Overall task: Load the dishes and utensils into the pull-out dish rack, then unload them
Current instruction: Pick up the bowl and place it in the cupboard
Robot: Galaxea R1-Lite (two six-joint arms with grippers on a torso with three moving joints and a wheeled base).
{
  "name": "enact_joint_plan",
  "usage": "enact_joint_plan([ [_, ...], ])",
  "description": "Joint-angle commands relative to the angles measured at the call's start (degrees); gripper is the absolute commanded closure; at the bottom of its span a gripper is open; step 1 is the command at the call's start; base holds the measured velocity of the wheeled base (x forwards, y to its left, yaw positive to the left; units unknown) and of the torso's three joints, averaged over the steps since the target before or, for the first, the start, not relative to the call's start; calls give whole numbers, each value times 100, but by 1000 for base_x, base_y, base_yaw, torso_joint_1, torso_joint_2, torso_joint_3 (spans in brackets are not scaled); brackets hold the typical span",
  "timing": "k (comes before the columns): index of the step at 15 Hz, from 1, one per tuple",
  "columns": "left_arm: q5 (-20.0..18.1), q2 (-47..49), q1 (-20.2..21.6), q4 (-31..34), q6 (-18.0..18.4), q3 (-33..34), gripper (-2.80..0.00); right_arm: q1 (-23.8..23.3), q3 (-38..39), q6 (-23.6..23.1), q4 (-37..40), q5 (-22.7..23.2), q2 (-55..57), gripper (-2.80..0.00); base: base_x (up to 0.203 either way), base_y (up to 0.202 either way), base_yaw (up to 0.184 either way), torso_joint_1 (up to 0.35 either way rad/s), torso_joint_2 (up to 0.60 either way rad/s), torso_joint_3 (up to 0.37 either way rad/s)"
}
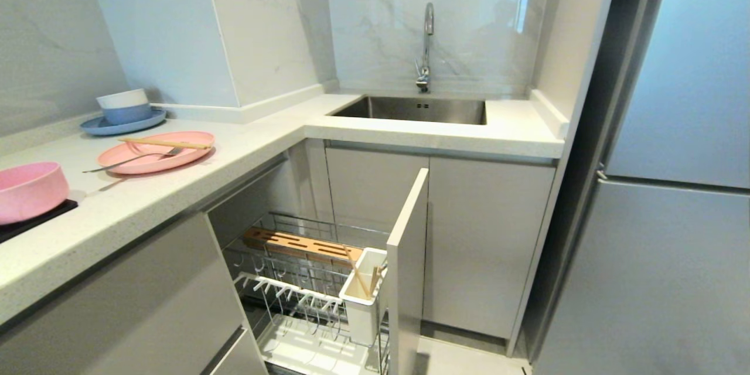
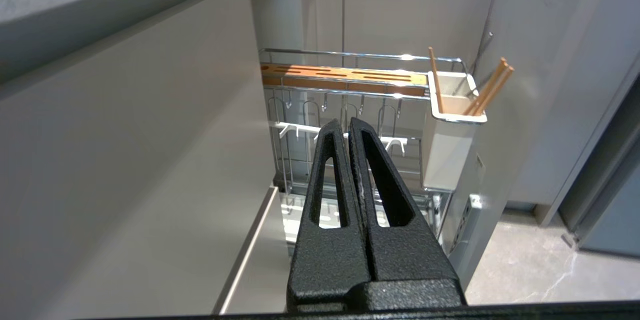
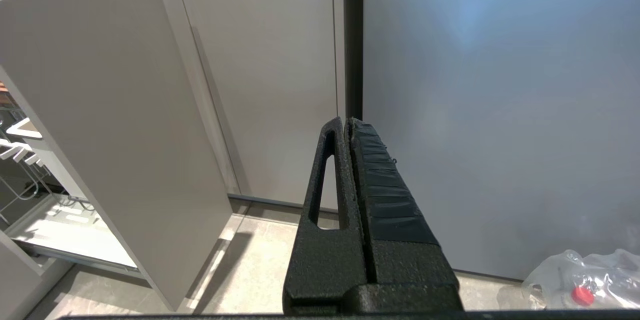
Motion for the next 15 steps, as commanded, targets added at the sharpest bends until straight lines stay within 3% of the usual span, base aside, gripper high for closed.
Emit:
enact_joint_plan([
  [1,7,7,2,-1,-15,0,0,1,9,3,-2,0,2,0,0,0,0,0,0,0],
  [11,16,7,2,-1,-15,0,0,1,9,3,2,0,2,0,0,0,0,0,0,0],
  [15,16,7,2,-10,-15,0,0,1,9,3,-2,0,2,0,0,0,0,1,2,-127],
])
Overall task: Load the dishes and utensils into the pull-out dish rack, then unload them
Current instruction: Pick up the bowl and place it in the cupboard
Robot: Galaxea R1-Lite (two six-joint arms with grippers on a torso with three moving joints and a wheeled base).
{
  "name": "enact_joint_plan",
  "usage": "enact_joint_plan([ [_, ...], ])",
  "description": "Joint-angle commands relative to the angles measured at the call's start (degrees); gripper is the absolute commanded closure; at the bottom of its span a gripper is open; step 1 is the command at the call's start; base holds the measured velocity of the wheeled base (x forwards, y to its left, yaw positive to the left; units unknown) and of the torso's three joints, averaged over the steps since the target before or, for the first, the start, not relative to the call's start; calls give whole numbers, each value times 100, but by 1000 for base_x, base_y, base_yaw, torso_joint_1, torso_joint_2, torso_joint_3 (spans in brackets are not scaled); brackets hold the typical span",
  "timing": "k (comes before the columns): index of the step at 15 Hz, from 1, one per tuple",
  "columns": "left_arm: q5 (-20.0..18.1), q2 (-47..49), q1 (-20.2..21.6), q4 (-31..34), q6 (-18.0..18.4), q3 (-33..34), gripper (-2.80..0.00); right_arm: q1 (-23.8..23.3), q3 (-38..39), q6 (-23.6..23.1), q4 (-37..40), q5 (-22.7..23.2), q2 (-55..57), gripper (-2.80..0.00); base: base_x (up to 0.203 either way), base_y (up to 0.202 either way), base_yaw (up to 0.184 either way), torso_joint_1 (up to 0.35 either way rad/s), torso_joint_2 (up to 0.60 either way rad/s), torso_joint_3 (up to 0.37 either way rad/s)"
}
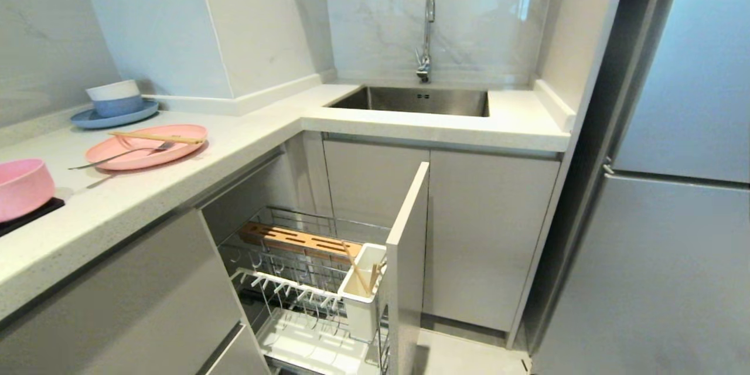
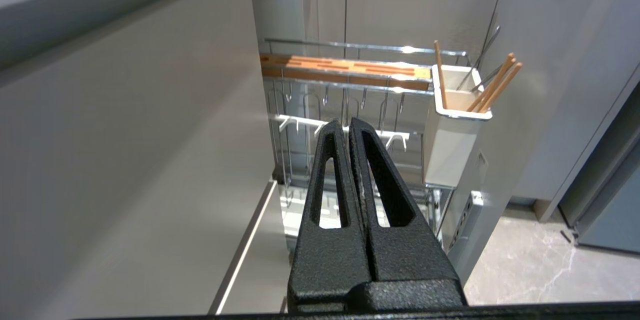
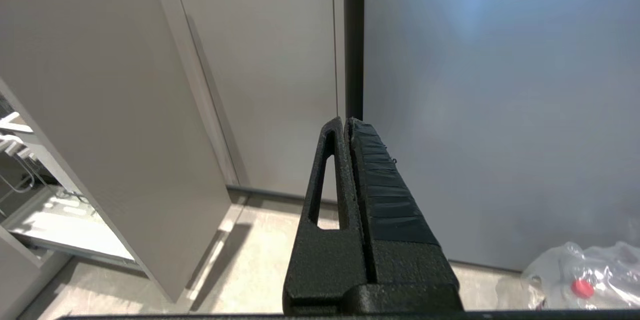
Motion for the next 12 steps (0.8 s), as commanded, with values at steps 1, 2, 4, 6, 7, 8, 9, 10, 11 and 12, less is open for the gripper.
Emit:
enact_joint_plan([
  [1,-6,5,2,-2,2,0,0,1,9,4,7,0,2,0,0,0,0,1,2,-187],
  [2,-1,5,2,-2,2,0,0,1,9,4,1,0,2,0,0,0,0,-2,2,-195],
  [4,-6,5,2,-2,2,0,0,1,9,4,0,0,2,0,0,0,0,5,2,-201],
  [6,3,5,2,-2,2,0,0,1,9,4,9,0,2,0,0,0,0,6,3,-202],
  [7,3,5,2,-2,2,0,0,1,9,4,0,0,2,0,0,0,0,4,7,-199],
  [8,3,5,2,-2,2,0,0,1,9,4,4,0,2,0,0,0,0,7,0,-203],
  [9,3,5,2,-2,2,0,0,1,9,4,0,0,2,0,0,0,0,2,4,-207],
  [10,3,5,2,-2,2,0,0,1,9,4,0,0,2,0,0,0,0,0,5,-195],
  [11,3,3,2,-2,2,0,0,1,9,4,0,0,2,0,0,0,0,2,2,-196],
  [12,3,5,2,-2,2,0,0,1,9,4,0,0,2,0,0,0,0,9,2,-210],
])
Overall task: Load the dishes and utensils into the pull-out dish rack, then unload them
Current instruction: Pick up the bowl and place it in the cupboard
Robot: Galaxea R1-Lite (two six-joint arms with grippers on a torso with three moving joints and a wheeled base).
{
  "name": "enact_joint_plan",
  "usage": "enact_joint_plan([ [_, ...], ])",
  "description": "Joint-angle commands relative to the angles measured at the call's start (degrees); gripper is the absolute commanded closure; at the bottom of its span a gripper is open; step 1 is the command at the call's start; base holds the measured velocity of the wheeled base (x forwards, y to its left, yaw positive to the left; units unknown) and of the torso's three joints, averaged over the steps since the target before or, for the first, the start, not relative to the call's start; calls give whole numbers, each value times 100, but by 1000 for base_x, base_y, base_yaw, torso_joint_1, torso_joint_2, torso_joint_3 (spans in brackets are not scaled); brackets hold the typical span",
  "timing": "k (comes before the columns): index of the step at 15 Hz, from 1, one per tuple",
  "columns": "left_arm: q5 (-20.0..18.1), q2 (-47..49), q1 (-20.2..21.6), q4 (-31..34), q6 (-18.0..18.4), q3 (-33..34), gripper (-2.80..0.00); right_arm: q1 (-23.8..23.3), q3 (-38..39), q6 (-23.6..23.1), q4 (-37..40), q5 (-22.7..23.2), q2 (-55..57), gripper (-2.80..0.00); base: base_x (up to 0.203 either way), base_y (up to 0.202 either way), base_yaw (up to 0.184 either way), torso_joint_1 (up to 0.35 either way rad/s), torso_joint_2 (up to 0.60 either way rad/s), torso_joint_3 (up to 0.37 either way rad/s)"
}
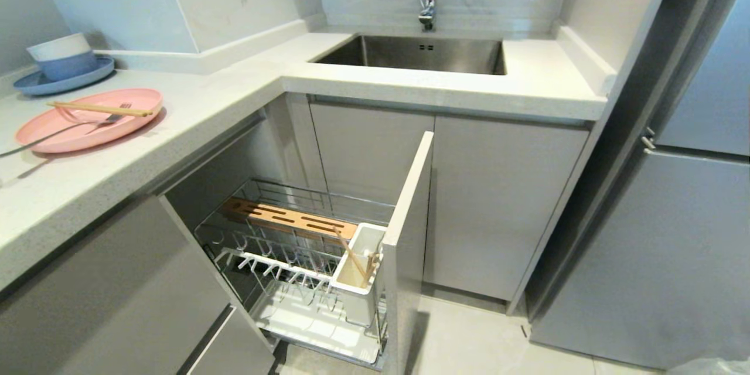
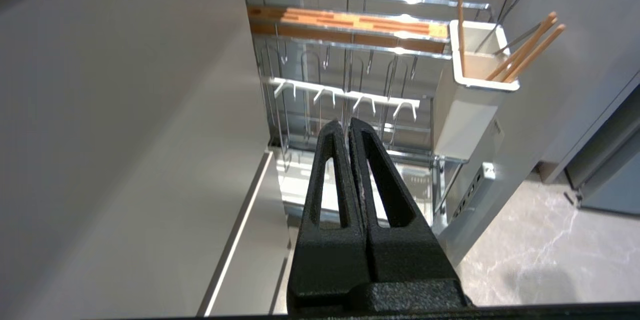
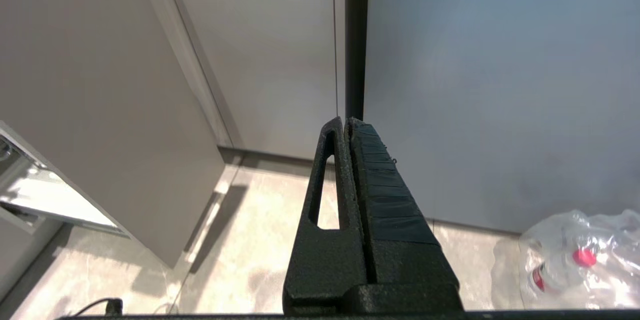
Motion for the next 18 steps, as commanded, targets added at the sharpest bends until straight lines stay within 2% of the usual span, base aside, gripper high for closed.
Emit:
enact_joint_plan([
  [1,0,2,2,0,2,0,0,1,9,1,-2,0,2,0,0,0,0,2,-2,-203],
  [18,-4,2,2,0,2,0,0,1,9,1,-2,0,2,0,0,0,0,5,2,-197],
])
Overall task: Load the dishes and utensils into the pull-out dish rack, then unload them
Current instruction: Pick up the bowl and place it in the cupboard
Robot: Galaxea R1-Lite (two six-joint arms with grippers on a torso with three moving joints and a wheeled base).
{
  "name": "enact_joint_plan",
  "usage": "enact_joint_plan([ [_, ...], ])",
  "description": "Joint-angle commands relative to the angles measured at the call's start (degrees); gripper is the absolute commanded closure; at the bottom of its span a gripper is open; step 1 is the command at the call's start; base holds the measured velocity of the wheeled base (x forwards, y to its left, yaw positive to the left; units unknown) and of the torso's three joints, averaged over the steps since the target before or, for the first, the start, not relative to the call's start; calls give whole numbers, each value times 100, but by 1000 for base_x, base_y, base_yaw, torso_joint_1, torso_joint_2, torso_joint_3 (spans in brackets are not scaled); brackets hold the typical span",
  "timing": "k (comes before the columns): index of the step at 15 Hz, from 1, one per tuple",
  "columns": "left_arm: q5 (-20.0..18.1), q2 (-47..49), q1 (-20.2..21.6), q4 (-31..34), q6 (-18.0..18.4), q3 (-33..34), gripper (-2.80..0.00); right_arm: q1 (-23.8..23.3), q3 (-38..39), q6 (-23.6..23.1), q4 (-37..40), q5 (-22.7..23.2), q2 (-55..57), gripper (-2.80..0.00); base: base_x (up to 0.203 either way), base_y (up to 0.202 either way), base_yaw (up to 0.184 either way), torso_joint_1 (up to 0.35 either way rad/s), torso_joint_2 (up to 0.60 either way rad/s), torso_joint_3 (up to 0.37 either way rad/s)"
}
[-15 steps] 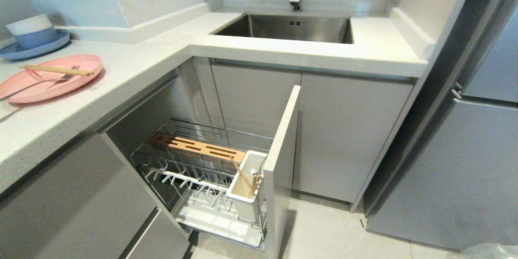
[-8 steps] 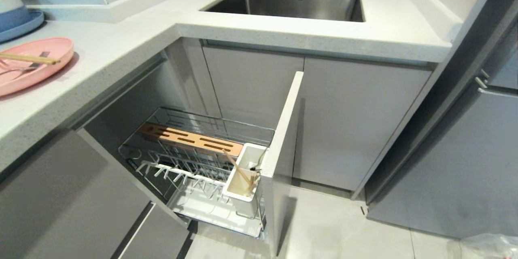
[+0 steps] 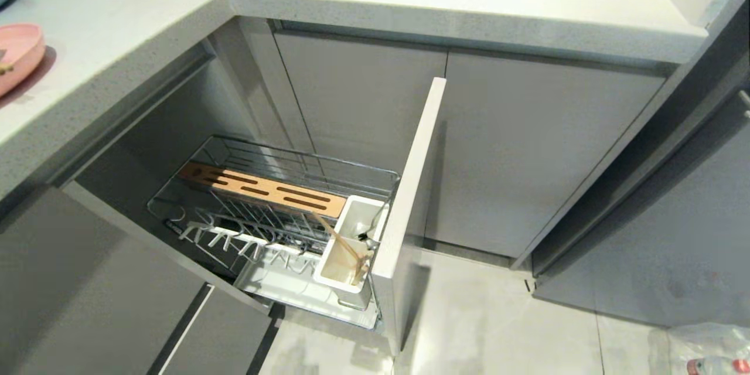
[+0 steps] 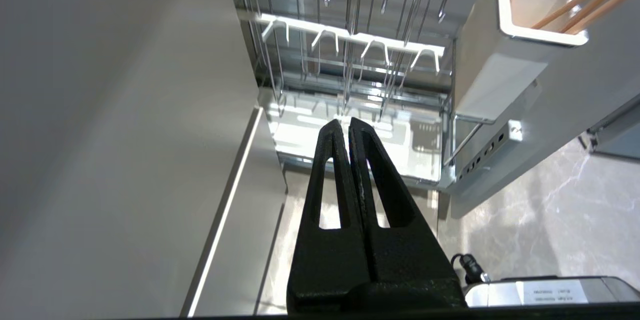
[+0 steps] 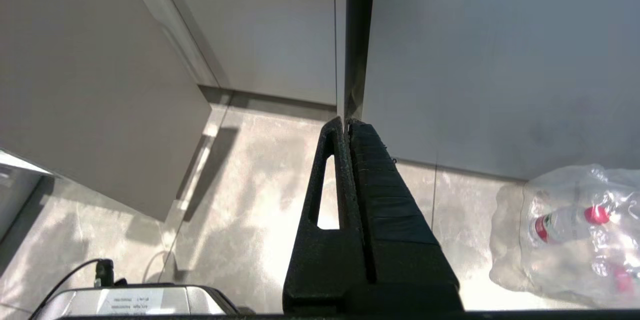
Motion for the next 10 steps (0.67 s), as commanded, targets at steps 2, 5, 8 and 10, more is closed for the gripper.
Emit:
enact_joint_plan([
  [2,3,-1,2,0,2,0,0,1,9,2,0,0,2,0,0,0,0,3,4,-201],
  [5,3,-1,2,0,2,0,0,1,9,2,8,0,2,0,0,0,0,5,4,-195],
  [8,3,-7,2,9,-13,0,0,1,9,2,1,0,2,0,0,0,0,2,4,-202],
  [10,3,-3,2,9,-25,0,0,1,9,2,1,0,2,0,0,0,0,10,5,-93],
])
